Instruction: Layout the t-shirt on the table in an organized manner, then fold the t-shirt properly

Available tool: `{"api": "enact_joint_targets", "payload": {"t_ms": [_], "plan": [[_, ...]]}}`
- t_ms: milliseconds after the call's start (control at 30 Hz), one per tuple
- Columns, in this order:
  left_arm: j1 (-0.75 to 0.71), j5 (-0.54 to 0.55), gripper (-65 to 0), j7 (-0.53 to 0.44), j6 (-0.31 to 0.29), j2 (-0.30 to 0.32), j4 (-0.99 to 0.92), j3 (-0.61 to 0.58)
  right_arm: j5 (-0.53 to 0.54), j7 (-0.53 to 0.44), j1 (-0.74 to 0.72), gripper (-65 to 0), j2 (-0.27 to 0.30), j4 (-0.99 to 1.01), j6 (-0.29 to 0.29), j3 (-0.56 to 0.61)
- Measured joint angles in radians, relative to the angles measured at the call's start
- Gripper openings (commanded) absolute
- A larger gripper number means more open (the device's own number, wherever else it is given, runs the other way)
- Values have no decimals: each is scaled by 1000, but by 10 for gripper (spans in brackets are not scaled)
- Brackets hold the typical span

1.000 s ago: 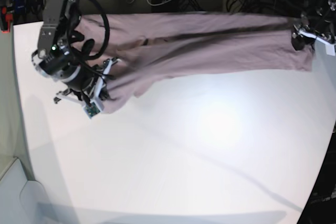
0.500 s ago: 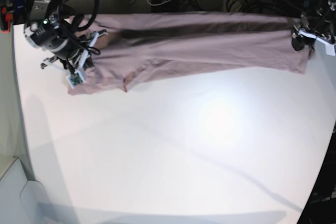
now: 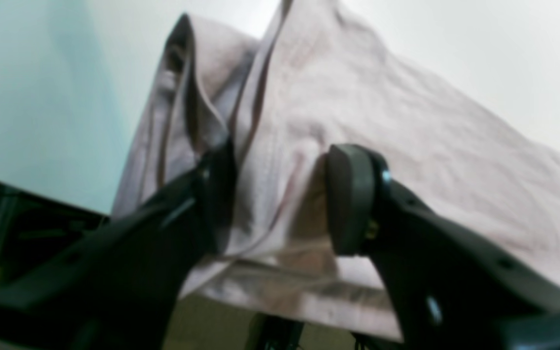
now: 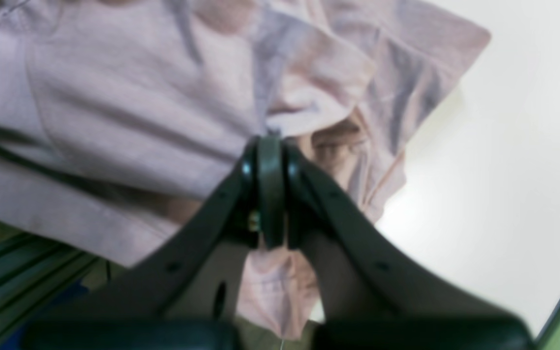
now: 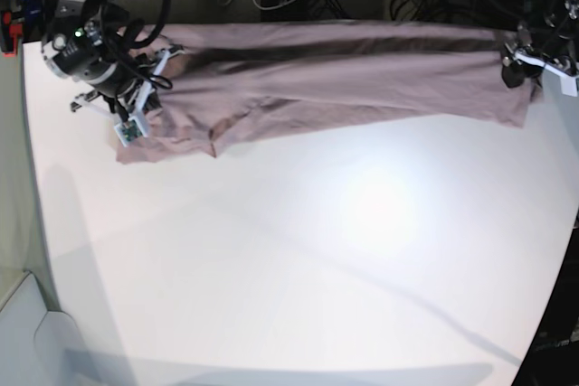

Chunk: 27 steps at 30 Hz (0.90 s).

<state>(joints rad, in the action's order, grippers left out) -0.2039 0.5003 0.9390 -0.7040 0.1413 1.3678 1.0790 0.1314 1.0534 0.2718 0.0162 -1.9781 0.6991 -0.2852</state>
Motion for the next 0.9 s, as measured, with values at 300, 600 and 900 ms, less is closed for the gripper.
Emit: {"api": "enact_joint_targets", "payload": {"t_ms": [300,600,900], "plan": [[-18,9,0,0,-18,-6,36,-1,-4,2,1,-533,0,18,0,1],[-29,-6,0,11,-10,1,48,2,-5,-2,-2,-435,0,74,0,1],[-25,-13,0,14,-8,2,45,2,-1,-7,-11,-435,-19,5,0,2]]}}
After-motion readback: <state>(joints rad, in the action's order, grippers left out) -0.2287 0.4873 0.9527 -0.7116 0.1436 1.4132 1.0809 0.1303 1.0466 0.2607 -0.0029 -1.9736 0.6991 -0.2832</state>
